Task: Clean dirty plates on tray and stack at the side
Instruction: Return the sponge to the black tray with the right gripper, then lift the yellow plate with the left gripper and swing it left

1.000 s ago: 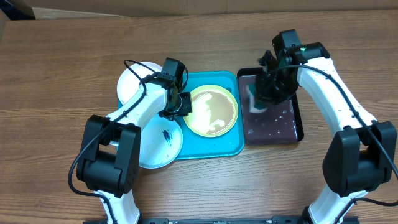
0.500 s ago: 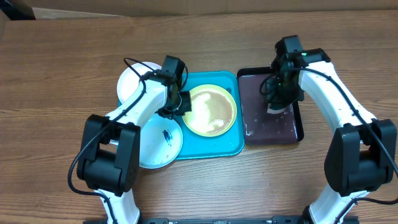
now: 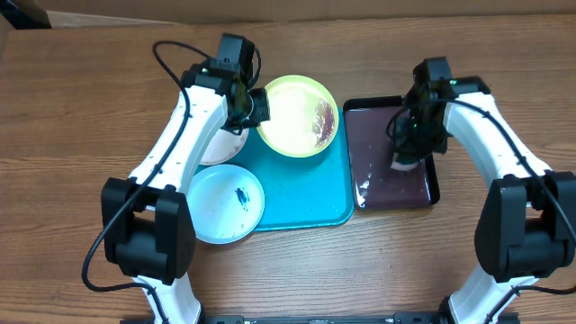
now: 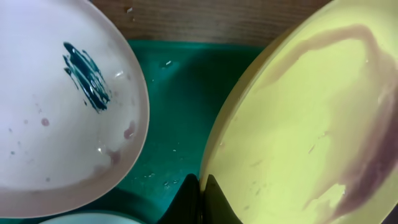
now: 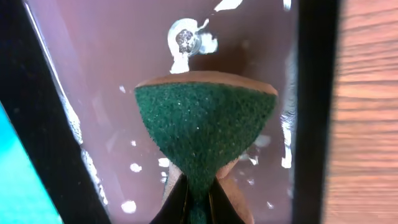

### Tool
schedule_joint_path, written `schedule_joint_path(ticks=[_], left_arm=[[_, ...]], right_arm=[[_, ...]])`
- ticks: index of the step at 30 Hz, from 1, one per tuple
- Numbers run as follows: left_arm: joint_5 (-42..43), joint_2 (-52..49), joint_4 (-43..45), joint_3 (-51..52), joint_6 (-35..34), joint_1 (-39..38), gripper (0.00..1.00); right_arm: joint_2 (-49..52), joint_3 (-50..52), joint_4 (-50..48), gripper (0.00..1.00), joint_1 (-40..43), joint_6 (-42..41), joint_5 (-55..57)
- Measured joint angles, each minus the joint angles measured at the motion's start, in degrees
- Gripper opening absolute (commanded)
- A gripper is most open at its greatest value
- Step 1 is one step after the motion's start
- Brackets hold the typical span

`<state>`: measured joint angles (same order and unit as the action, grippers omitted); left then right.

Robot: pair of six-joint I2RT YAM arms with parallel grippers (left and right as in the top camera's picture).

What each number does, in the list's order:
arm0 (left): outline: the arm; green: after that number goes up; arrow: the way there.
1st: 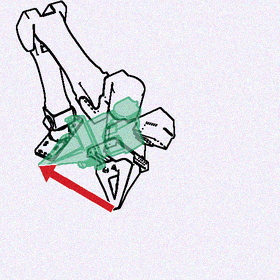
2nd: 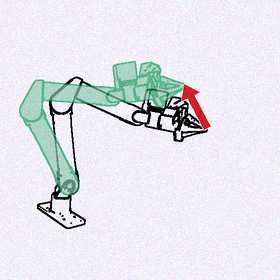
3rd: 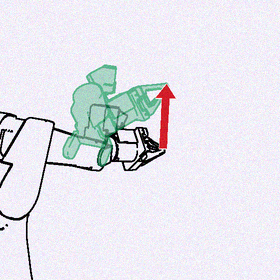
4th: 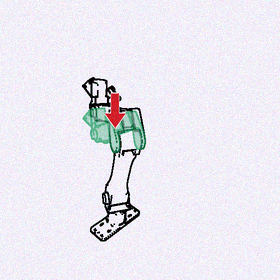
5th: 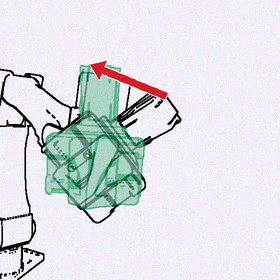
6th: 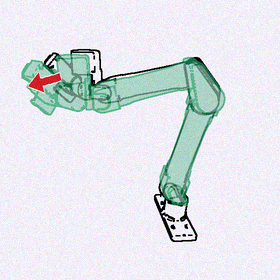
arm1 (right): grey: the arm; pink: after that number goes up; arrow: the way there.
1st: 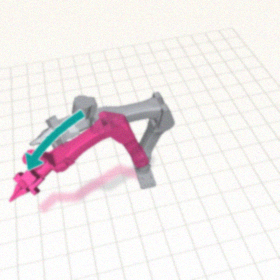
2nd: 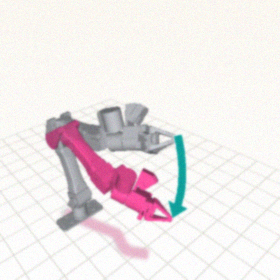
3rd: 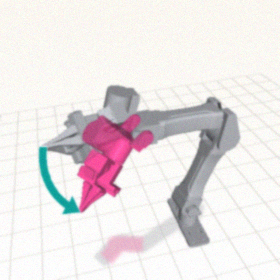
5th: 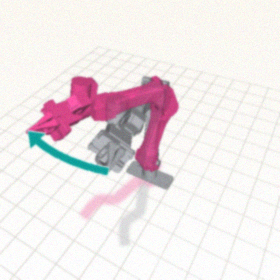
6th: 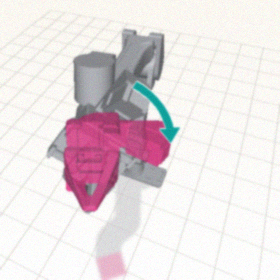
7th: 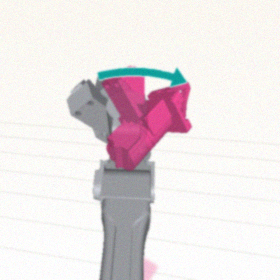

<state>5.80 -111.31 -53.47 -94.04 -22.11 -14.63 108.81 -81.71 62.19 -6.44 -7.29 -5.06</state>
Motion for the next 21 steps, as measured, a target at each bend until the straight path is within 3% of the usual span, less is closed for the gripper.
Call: schedule_joint_path(ticks=[5,10,16,21], left_arm=[[-1.1,0.0,-0.1,-3.4,0.7,-0.5,0.04],[-5.9,0.0,0.9,-4.7,1.3,-4.0,0.04],[-13.6,0.0,3.3,-4.9,1.5,-10.9,0.04],[-21.1,0.0,5.7,-6.4,2.7,-17.4,0.04]], right_arm=[[0.0,6.0,-2.6,0.5,-0.1,0.1,-3.3],[0.0,3.3,-0.3,0.62,-0.1,0.0,-5.6],[0.3,-10.3,6.0,0.76,3.2,-0.4,-6.8],[0.2,-16.7,6.7,1.0,12.0,-2.3,-7.2]])
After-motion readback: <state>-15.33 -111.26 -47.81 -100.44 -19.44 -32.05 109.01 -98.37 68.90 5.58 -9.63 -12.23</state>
